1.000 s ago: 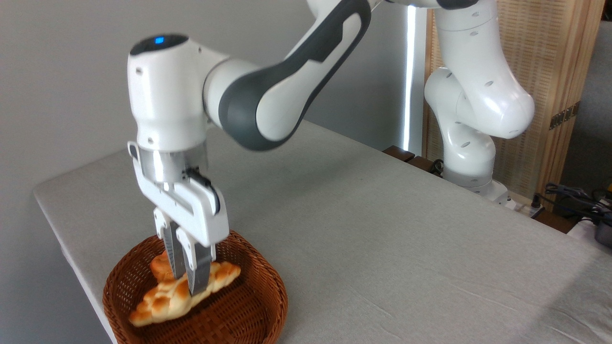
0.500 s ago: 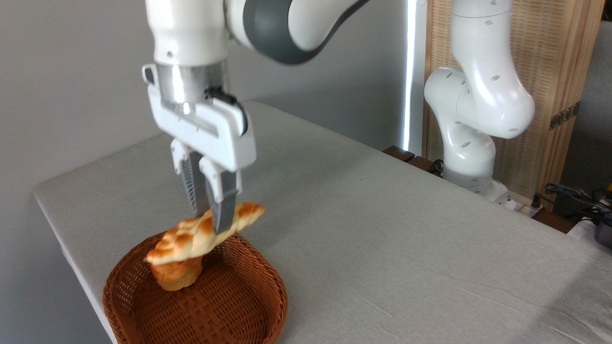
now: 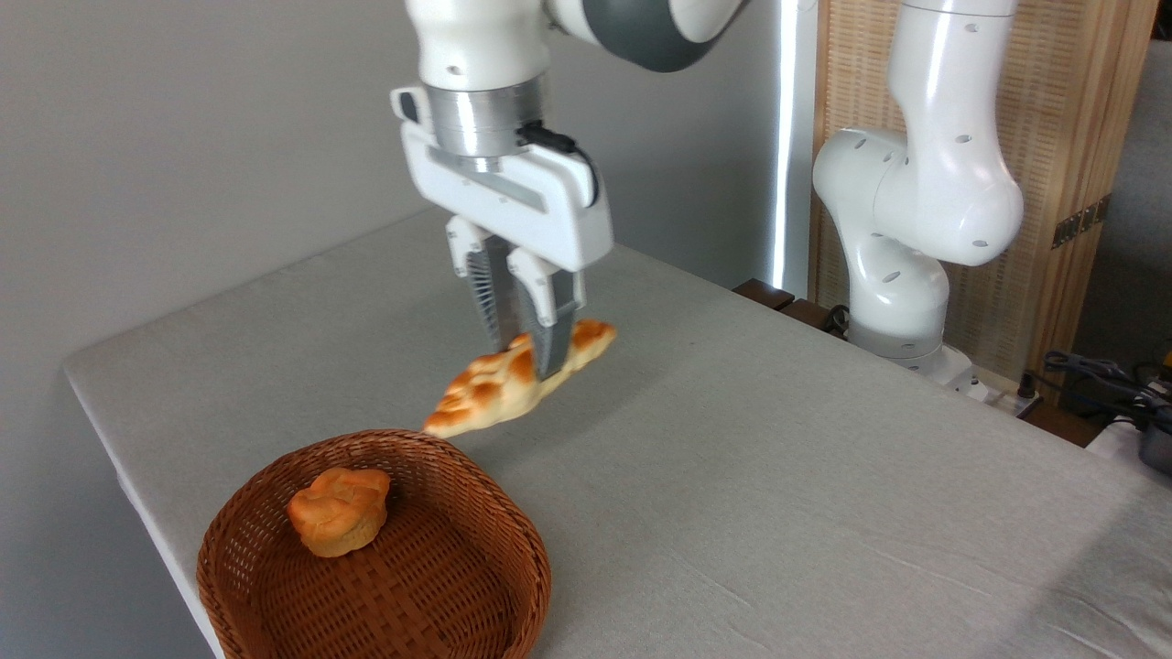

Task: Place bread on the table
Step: 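Lift the braided bread out of the basket and carry it beside the basket, then lower the bread onto the table and open the gripper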

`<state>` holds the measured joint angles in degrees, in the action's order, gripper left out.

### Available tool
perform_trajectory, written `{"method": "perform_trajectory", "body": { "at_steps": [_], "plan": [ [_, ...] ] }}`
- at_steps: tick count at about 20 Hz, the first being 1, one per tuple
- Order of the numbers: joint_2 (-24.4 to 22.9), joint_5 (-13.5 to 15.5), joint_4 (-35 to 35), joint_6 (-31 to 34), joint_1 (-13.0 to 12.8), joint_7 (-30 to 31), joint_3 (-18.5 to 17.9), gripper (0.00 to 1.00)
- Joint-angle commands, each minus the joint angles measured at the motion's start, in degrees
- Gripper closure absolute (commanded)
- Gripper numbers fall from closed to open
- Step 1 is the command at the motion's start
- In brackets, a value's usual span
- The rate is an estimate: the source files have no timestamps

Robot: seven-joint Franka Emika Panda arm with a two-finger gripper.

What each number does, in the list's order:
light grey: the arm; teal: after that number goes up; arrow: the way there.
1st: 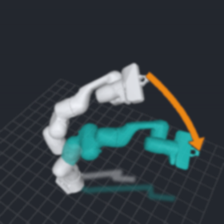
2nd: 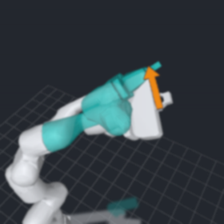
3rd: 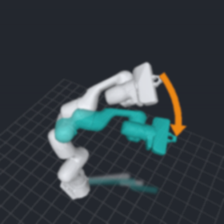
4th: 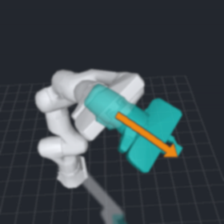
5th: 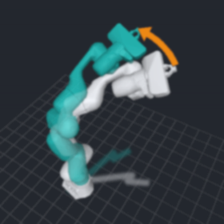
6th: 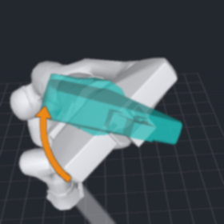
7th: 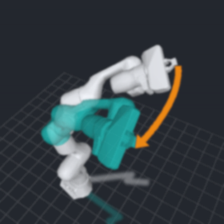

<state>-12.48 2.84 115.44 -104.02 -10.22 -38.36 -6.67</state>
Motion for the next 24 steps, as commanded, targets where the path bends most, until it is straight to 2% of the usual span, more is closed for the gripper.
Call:
{"method": "perform_trajectory", "body": {
  "at_steps": [1, 3, 4, 5, 6, 17, 24],
  "plan": [
    [-5.01, 0.85, 6.89, 0.57, -3.65, 0.21, -0.53, 0.46],
    [-4.66, 0.85, 8.13, 0.57, -6.11, 2.49, -0.45, 0.44],
    [-4.40, 0.85, 8.39, 0.57, -6.30, 2.85, -0.45, 0.33],
    [-3.88, 0.85, 8.66, 0.57, -6.30, 2.85, -0.36, 0.08],
    [-3.44, 0.85, 8.66, 0.48, -6.30, 2.85, -0.36, 0.00],
    [-1.15, 0.85, 8.57, -1.98, -6.39, 2.41, -0.09, 0.00],
    [-1.15, 0.77, 8.31, -8.56, -6.30, 2.24, -0.18, 0.00]
  ]
}}
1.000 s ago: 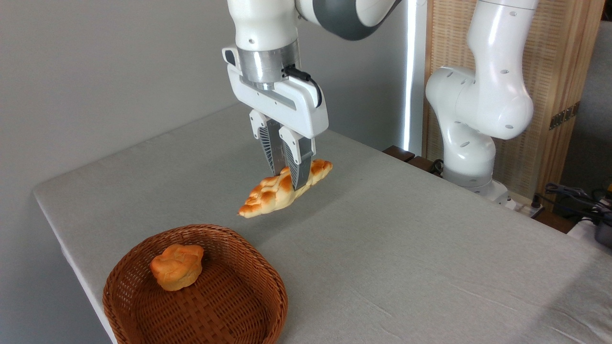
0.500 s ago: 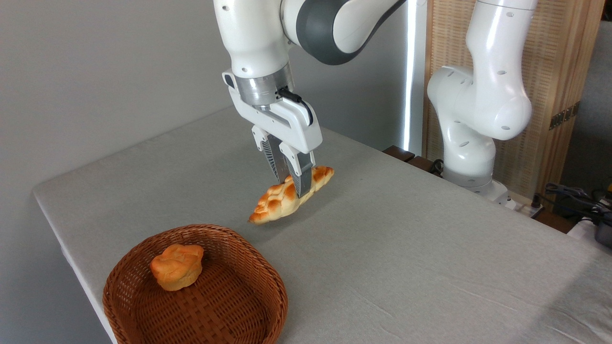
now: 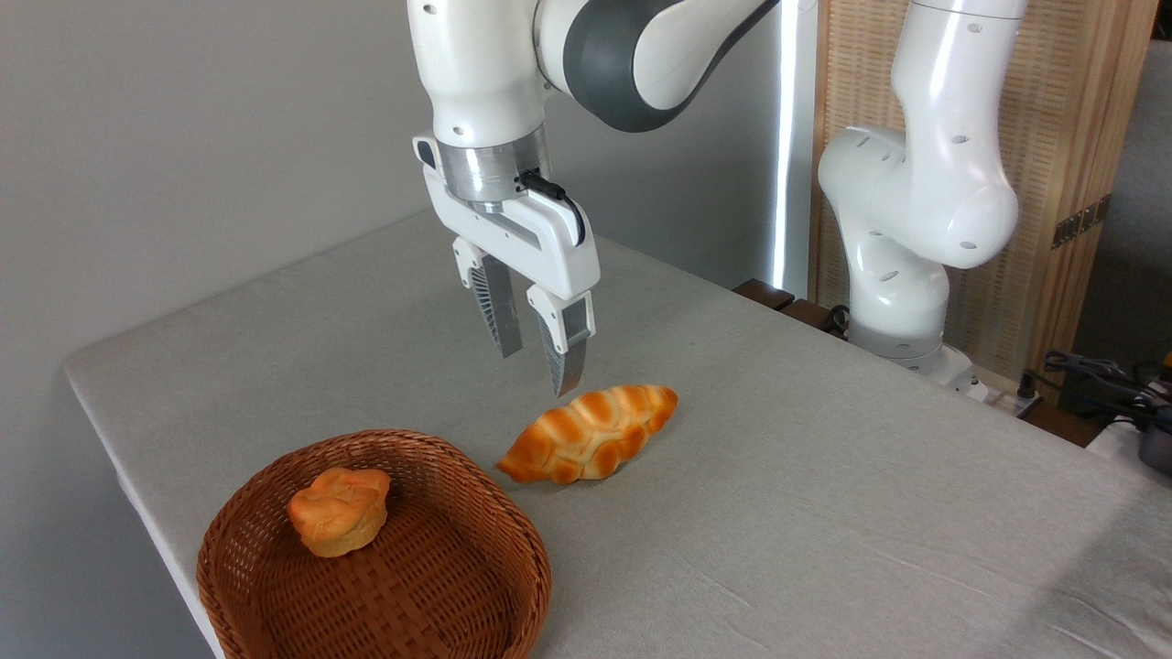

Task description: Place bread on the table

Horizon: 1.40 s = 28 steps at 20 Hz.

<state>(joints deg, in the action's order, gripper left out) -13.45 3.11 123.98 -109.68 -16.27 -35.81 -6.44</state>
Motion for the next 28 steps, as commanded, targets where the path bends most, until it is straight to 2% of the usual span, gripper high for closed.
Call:
{"method": "perform_trajectory", "body": {
  "at_steps": [1, 5, 7, 11, 18, 20, 22, 26, 28],
  "plan": [
    [-0.17, 0.50, -0.40, -5.00, -0.25, -0.31, -0.59, 0.00],
    [-0.17, -0.20, -0.58, -14.84, 0.19, -0.31, -1.12, 0.00],
    [0.61, -0.21, -0.66, -17.75, 0.28, -1.27, -3.40, 0.00],
    [0.70, -0.21, -1.19, -17.41, 0.36, -3.56, -4.20, 0.00],
    [2.28, -0.11, -2.33, -17.15, 0.45, -3.03, -4.20, 0.00],
    [2.29, -0.21, -3.99, -14.27, 0.45, -3.21, -4.20, 0.00],
    [2.90, -0.21, -7.15, -8.74, 0.54, -3.38, -4.81, 0.00],
    [8.60, 0.32, -17.69, 0.41, 0.54, -3.30, -7.18, 0.00],
    [11.24, 0.59, -21.74, 2.09, 0.54, -3.30, -7.45, 0.00]
  ]
}}
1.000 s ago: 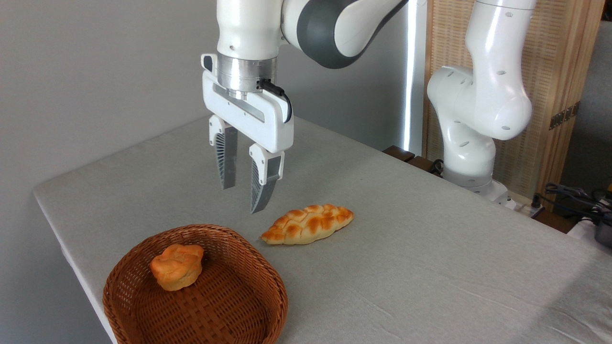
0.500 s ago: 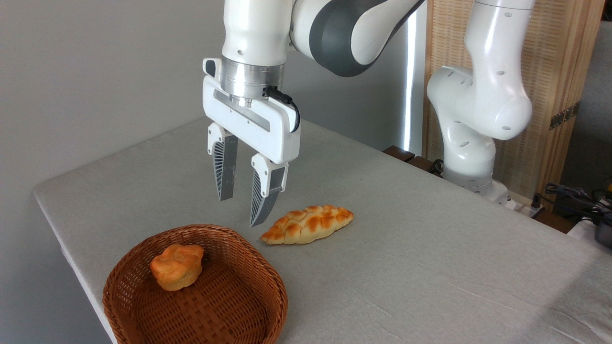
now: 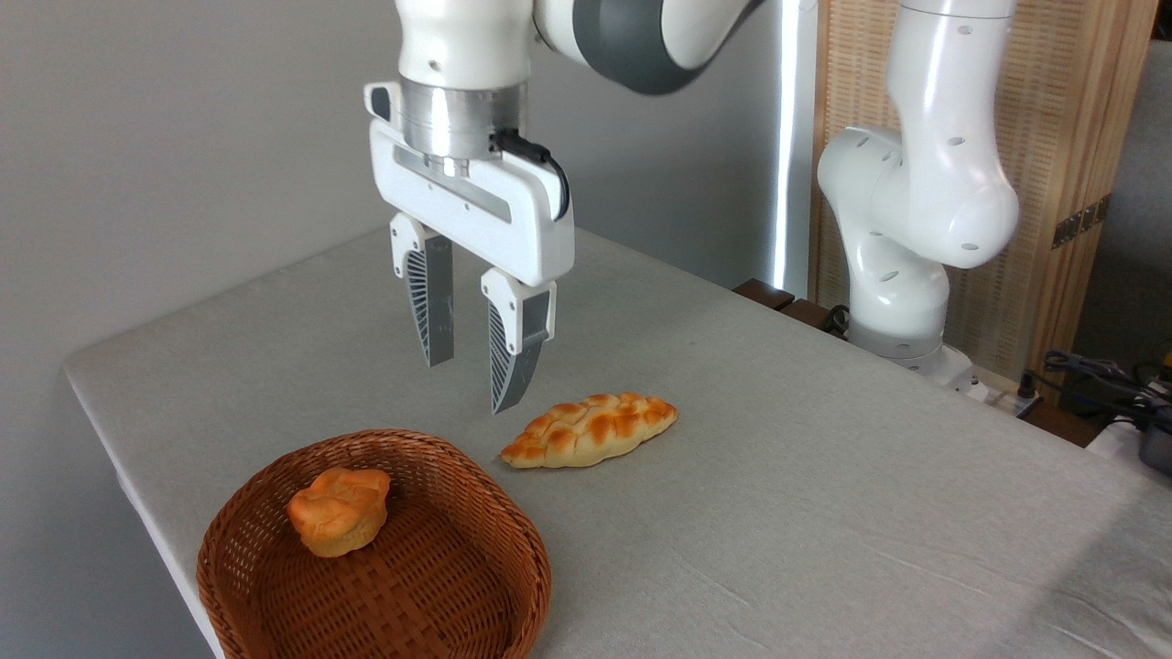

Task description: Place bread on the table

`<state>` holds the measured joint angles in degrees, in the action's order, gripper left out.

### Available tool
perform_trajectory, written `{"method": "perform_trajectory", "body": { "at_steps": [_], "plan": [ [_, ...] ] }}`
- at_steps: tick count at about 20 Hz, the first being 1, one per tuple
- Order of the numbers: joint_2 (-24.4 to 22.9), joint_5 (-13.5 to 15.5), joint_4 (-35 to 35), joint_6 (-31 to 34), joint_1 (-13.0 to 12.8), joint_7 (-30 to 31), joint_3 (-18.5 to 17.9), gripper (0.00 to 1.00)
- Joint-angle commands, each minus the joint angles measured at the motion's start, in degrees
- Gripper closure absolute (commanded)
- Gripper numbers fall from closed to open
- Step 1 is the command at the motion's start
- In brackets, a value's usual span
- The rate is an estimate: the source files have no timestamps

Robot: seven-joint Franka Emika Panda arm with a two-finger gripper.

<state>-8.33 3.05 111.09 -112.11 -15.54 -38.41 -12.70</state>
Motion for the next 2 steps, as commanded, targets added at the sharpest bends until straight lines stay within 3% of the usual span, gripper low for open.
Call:
{"method": "perform_trajectory", "body": {
  "at_steps": [1, 2],
  "plan": [
    [7.00, 0.98, -10.09, 4.62, -0.19, -0.61, -1.28, 0.00],
    [7.62, 1.68, -10.88, 4.62, -0.19, -0.70, -1.37, 0.00]
  ]
}}
